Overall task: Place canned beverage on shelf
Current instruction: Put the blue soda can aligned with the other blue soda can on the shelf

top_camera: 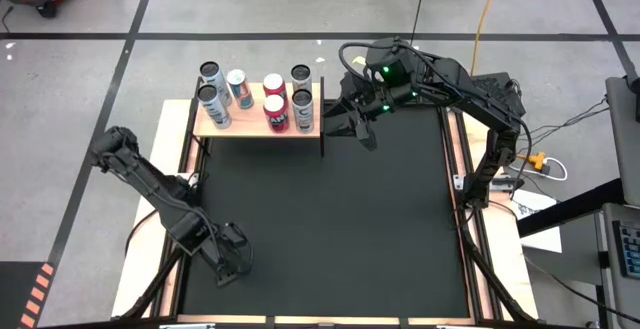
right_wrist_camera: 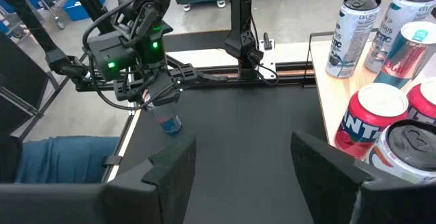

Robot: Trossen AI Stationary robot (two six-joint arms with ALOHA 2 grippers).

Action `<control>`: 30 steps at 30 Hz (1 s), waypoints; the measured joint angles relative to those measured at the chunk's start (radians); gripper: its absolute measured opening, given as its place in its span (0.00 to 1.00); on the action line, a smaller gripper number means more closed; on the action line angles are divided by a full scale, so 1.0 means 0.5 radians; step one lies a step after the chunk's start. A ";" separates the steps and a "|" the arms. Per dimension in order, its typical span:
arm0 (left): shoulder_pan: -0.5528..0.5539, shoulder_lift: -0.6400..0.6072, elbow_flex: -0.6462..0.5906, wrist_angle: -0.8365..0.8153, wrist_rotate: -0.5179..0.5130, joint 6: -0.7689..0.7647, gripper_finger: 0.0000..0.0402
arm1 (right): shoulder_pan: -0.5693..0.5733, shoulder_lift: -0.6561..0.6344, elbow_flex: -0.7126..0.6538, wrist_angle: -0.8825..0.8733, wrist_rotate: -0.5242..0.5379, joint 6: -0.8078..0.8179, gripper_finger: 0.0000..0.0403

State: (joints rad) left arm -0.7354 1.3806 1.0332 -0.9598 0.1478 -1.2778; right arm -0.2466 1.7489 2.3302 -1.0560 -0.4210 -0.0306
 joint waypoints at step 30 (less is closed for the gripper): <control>0.002 0.006 0.000 0.020 0.040 0.113 0.69 | 0.000 0.000 0.000 -0.076 0.000 -0.073 0.54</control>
State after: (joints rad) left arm -0.7345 1.3838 1.0332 -0.9498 0.1677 -1.2213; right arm -0.2466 1.7489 2.3302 -1.0942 -0.4210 -0.0669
